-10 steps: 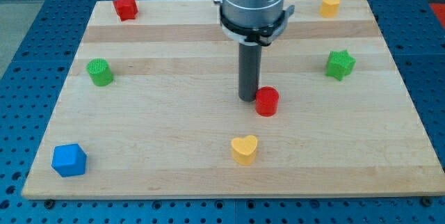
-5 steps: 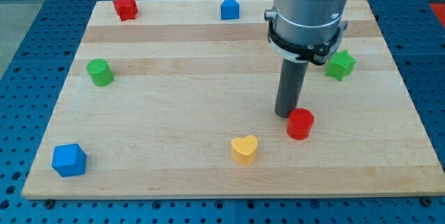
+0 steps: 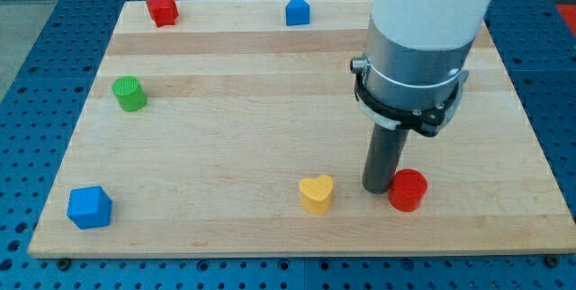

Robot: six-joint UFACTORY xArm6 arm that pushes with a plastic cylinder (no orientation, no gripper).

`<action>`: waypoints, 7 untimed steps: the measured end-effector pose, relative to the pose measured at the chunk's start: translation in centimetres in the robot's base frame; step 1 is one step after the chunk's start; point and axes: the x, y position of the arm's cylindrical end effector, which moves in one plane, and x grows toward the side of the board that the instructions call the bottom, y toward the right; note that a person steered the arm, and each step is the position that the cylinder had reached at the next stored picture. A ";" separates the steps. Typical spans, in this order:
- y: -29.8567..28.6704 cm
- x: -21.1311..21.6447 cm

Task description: Move the red circle towards the bottom right corner of the board

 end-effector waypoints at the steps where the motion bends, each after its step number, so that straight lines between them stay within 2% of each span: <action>1: 0.0 0.7; 5: 0.7 2.4; 7: 4.7 2.4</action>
